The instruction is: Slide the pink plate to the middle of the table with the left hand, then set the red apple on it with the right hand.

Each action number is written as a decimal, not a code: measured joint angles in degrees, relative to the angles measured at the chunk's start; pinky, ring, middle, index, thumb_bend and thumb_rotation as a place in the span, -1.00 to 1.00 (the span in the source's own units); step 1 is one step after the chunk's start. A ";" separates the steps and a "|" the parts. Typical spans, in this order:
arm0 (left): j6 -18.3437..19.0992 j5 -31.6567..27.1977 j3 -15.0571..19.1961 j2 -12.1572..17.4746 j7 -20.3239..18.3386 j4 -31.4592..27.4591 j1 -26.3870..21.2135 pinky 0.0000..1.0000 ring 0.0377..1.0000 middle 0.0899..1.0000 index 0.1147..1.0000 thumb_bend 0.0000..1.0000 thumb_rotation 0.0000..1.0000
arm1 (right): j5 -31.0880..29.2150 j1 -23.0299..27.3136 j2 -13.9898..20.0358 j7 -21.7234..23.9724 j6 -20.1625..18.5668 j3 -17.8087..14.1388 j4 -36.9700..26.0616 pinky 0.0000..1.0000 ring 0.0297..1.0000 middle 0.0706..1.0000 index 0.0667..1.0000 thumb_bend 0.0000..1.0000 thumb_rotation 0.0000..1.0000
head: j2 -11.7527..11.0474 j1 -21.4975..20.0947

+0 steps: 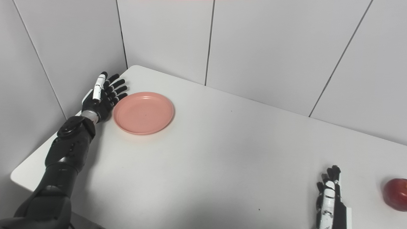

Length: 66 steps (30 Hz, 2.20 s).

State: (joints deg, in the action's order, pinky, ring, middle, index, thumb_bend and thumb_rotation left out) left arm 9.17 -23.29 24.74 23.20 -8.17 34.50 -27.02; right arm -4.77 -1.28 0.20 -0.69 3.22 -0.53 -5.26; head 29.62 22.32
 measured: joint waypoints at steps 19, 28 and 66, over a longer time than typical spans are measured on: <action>-0.69 0.00 -1.33 -0.51 -0.60 -1.17 0.82 0.67 0.66 0.64 0.61 -0.23 1.00 | 0.18 -0.01 -0.02 0.00 0.00 -0.02 0.00 1.00 0.99 0.99 0.99 -0.66 1.00 | 0.09 0.00; -1.06 -0.11 -1.59 -0.63 -1.94 -2.52 2.15 0.65 0.67 0.67 0.65 -0.23 1.00 | 0.03 0.00 -0.04 0.00 -0.01 -0.02 -0.01 1.00 0.99 0.99 0.99 -0.65 1.00 | 0.18 0.00; 6.46 -0.06 -4.70 -7.41 -0.83 -14.95 5.30 0.73 0.73 0.73 0.67 -0.29 1.00 | 0.87 -0.07 -0.05 -0.01 -0.01 0.16 -0.08 1.00 0.99 1.00 1.00 -0.66 1.00 | 0.62 -0.70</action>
State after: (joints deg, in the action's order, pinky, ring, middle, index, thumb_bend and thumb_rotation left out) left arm 15.63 -23.35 20.04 15.79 -9.00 19.55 -21.72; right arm -3.90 -1.35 0.14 -0.70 3.21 -0.36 -5.34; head 30.23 21.62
